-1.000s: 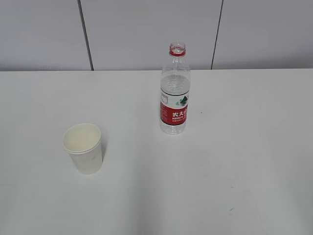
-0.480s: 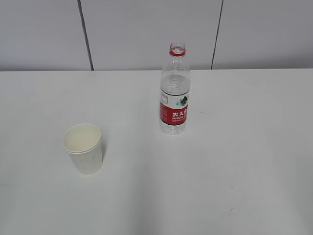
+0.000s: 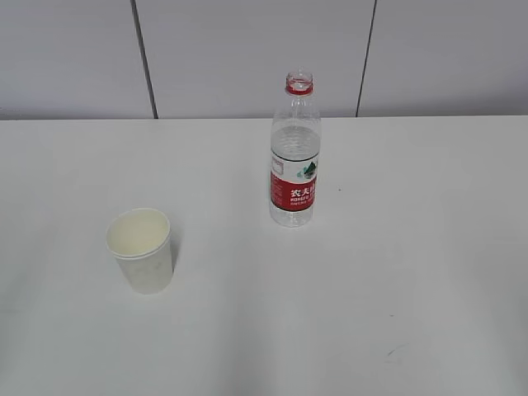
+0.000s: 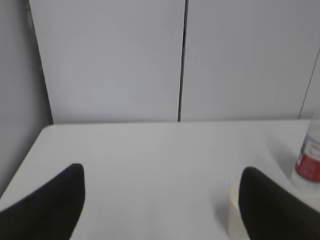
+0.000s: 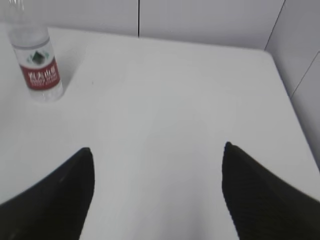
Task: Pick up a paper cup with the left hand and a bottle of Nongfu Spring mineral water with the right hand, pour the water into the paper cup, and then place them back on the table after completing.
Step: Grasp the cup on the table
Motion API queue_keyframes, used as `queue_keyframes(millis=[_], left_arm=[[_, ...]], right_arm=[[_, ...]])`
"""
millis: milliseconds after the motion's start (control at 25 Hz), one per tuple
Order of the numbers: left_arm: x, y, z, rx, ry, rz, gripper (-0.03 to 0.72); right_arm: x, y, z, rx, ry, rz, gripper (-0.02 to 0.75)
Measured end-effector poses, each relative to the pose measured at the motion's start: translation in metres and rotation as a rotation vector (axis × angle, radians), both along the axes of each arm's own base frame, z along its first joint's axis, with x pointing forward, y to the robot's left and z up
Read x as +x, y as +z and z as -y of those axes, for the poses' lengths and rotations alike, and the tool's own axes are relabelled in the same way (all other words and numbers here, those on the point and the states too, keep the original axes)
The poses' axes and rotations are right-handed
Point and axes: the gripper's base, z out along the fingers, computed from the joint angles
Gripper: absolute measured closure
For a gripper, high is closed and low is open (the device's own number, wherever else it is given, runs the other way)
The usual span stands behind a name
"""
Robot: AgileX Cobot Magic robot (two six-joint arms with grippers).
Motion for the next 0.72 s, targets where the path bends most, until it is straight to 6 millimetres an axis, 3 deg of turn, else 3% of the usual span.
queue_keyframes(millis=[240,720], left_arm=[[0.025,-0.004,0.004,0.004,-0.024,0.118,0.137],[0.09,-0.03,0.013,0.017,-0.059,0.034,0.169]], right_arm=[[0.012,0.001,0.0,-0.053,0.017,0.151,0.15],[0.036,-0.04,-0.001,-0.029,0.022,0.213,0.15]])
